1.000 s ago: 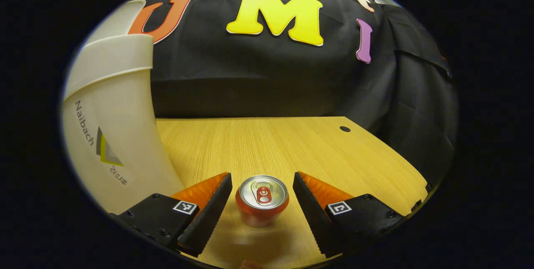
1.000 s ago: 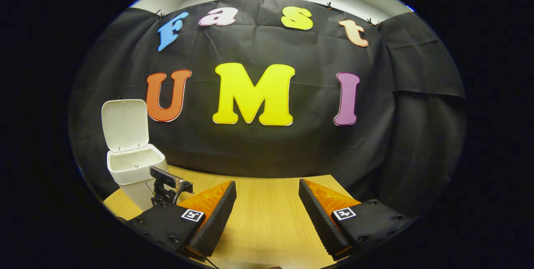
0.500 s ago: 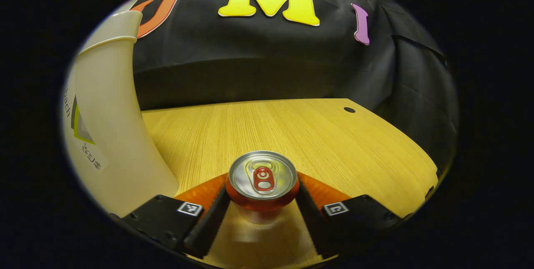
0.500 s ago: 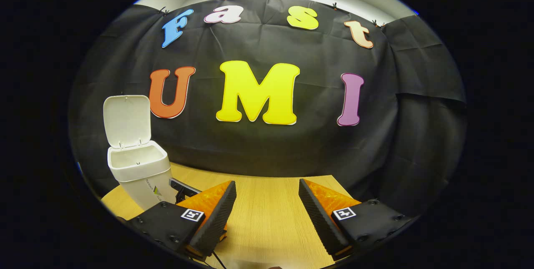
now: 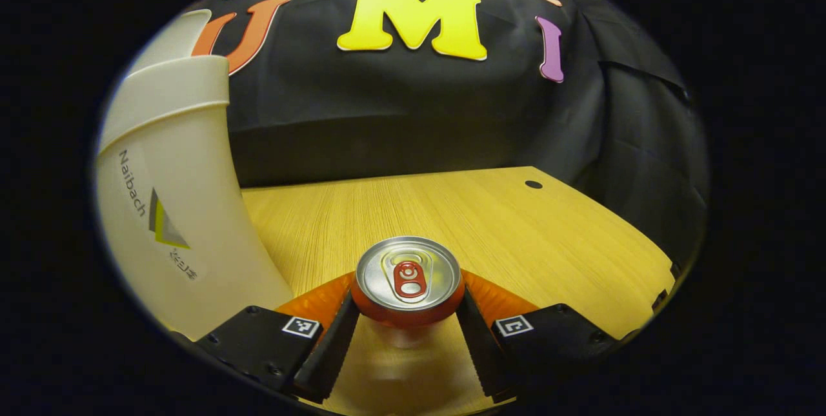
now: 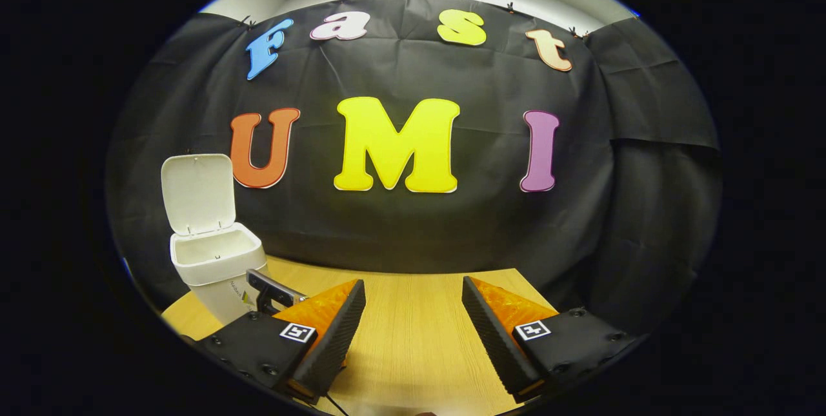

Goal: Press the lid of the desktop garbage bin to open it, pick up the crumpled paper on the desktop and throw it into the bin, then pick up the pop can on the desktop and drop it into the bin, and finally close the garbage bin lid.

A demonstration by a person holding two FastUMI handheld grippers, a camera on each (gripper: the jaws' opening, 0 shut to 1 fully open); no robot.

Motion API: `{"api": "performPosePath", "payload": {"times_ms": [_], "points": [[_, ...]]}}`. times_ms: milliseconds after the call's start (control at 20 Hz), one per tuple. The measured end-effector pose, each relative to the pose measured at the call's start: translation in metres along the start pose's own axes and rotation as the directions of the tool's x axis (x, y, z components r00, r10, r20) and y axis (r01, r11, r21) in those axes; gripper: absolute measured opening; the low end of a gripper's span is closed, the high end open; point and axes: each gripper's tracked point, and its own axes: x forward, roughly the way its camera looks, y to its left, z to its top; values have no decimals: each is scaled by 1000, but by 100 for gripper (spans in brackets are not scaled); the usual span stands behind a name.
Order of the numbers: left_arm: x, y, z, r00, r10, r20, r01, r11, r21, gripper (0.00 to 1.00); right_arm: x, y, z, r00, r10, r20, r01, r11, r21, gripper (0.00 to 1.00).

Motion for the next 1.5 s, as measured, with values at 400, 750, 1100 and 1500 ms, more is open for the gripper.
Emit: {"api": "performPosePath", "payload": {"times_ms": [400,750,1100,1500], "points": [[-57,13,71,991,41,125,-37,999,-32,83,-10,8,6,999,36,30,-37,999,10,96],[-110,39,163,950,86,300,-85,996,-16,83,-7,26,13,995,89,50,-91,995,44,96],[-149,91,220,898,204,390,-216,976,-14,82,-1,39,20,990,122,69,-126,990,64,96],[-159,171,226,832,385,400,-403,914,-42,82,3,50,20,988,139,66,-143,988,57,94]]}}
